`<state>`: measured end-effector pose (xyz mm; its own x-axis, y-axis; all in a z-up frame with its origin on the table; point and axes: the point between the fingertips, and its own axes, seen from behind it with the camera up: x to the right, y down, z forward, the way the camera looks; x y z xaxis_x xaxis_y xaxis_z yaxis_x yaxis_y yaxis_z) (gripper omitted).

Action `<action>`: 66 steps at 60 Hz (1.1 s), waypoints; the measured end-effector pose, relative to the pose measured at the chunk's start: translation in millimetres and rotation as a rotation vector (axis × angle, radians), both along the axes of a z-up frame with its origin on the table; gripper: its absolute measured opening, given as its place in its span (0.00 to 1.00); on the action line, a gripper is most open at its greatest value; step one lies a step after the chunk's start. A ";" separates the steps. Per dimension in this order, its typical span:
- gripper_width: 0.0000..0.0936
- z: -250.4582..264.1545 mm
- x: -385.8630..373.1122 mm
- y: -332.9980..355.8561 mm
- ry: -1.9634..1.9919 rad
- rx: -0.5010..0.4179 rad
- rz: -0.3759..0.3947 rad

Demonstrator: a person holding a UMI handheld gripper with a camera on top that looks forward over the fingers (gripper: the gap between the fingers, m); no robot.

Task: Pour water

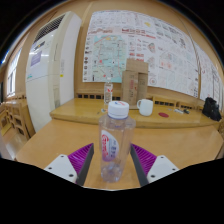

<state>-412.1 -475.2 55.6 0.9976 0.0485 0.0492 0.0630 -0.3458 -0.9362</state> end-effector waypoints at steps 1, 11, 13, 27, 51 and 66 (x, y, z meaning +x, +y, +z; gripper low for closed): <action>0.79 -0.5 0.3 4.9 -0.002 0.004 -0.003; 0.51 -1.9 3.4 27.5 0.001 0.047 -0.012; 0.46 -1.4 2.8 27.8 0.003 0.050 -0.011; 0.30 7.6 -9.1 32.1 0.027 0.057 0.038; 0.30 194.0 -35.1 138.2 0.426 0.232 0.208; 0.30 304.2 -5.2 259.0 1.113 0.245 0.321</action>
<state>-417.3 -216.3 359.8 0.4413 0.4143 -0.7960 -0.7775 -0.2664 -0.5697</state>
